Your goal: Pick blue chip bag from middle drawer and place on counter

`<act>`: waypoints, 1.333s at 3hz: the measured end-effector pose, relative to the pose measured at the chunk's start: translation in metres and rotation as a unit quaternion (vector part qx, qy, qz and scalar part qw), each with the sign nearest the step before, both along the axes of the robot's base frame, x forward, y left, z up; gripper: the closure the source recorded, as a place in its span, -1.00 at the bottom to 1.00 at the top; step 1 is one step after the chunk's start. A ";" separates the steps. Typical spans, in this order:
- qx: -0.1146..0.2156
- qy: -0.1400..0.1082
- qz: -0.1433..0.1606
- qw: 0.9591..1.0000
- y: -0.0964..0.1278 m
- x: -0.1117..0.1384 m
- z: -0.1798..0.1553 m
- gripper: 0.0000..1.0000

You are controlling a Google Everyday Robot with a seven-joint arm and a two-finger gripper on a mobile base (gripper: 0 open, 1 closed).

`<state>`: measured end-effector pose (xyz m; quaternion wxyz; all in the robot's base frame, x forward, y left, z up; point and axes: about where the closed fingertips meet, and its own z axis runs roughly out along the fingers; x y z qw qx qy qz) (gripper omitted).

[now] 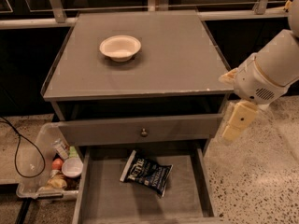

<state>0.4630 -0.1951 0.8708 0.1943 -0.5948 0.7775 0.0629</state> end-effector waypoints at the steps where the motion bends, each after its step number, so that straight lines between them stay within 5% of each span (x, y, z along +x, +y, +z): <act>1: 0.033 -0.005 0.001 0.999 0.009 -0.003 -0.027 -1.00; 3: 0.108 -0.044 0.009 0.993 0.040 -0.012 -0.127 -1.00; 4: 0.105 -0.039 -0.016 0.994 0.043 0.000 -0.190 -1.00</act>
Offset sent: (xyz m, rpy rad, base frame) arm -0.0052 0.0448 -0.1426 0.3107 -0.1803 0.0225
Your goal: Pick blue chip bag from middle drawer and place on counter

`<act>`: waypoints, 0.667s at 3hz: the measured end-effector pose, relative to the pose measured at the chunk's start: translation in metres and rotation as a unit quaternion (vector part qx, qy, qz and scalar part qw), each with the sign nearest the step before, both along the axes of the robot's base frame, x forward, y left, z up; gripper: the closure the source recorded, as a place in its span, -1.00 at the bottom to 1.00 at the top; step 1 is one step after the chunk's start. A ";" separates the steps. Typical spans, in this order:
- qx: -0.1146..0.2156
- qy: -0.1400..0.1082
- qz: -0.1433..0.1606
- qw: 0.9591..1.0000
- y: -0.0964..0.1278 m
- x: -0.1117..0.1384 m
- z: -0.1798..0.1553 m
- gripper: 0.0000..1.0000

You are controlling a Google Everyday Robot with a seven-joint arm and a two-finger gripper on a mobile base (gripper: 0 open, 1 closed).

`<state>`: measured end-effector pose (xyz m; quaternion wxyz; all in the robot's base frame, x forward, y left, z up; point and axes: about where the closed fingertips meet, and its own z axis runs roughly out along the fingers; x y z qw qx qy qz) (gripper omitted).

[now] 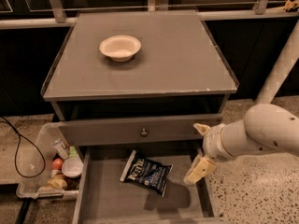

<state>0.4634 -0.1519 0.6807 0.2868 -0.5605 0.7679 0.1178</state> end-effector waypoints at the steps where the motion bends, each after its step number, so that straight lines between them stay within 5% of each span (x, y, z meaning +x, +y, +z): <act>1: 0.000 0.000 0.000 1.000 0.000 0.000 0.000 -1.00; 2: 0.023 -0.004 0.023 0.999 0.014 -0.006 -0.007 -1.00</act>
Offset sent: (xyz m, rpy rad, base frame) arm -0.0172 0.0373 -0.0188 0.1384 -0.0279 0.1338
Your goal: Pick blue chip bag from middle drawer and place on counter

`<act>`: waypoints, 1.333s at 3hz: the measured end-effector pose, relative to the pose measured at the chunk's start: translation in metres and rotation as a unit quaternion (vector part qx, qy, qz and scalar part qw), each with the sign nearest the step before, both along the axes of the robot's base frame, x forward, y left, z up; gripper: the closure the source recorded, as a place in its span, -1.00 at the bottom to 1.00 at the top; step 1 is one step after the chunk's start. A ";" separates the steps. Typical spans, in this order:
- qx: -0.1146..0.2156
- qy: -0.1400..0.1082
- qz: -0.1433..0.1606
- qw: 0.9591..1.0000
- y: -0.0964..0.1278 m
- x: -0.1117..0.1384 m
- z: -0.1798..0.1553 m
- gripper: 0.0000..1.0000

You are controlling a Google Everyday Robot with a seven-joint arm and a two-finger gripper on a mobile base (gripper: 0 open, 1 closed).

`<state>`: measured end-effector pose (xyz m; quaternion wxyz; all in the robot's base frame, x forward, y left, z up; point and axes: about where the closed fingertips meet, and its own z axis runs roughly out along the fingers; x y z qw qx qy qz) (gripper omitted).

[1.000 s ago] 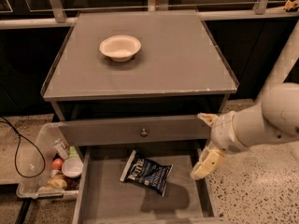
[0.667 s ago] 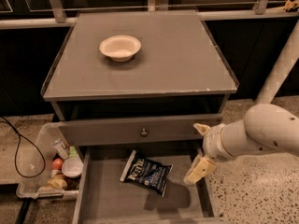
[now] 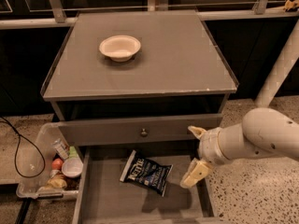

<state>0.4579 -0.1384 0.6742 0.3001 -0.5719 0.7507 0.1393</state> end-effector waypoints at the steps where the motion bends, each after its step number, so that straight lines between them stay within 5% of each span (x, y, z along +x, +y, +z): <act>1: 0.030 -0.007 0.051 0.998 0.045 -0.004 -0.040 -1.00; 2: 0.065 -0.019 0.065 0.996 0.082 0.003 -0.089 -1.00; 4: 0.095 -0.023 0.060 0.993 0.113 0.014 -0.163 -1.00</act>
Offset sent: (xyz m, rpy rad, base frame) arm 0.0150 0.1223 -0.1497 0.2194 -0.0753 0.1487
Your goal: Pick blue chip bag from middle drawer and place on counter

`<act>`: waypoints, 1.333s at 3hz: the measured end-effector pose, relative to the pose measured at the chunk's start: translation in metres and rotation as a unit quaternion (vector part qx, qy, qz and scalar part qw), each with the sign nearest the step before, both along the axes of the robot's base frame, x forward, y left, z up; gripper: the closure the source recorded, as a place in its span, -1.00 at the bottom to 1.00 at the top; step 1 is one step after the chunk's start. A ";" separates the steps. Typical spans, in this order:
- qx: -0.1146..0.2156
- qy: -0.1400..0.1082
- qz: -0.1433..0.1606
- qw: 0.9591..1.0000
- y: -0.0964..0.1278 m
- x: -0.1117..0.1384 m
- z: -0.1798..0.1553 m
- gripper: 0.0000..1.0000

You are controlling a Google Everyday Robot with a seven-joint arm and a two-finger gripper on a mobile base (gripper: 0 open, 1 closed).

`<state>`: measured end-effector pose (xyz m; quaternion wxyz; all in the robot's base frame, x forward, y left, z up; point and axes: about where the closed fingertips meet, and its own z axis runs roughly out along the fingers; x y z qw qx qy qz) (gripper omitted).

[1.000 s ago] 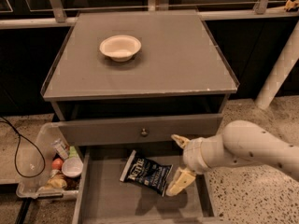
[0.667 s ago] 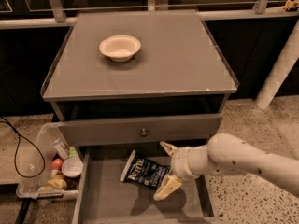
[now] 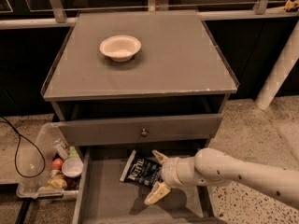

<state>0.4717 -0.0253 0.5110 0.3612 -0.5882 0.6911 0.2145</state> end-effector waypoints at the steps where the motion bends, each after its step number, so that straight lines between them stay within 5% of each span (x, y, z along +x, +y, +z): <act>1: -0.009 -0.001 -0.003 1.000 0.002 0.010 -0.026 -1.00; 3: -0.054 0.008 -0.032 0.998 -0.016 0.047 -0.071 -1.00; 4: -0.053 0.023 -0.039 0.998 -0.009 0.045 -0.091 -1.00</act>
Offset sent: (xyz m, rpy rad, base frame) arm 0.0613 -0.0217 -0.0836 -0.1679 -0.0003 -0.0623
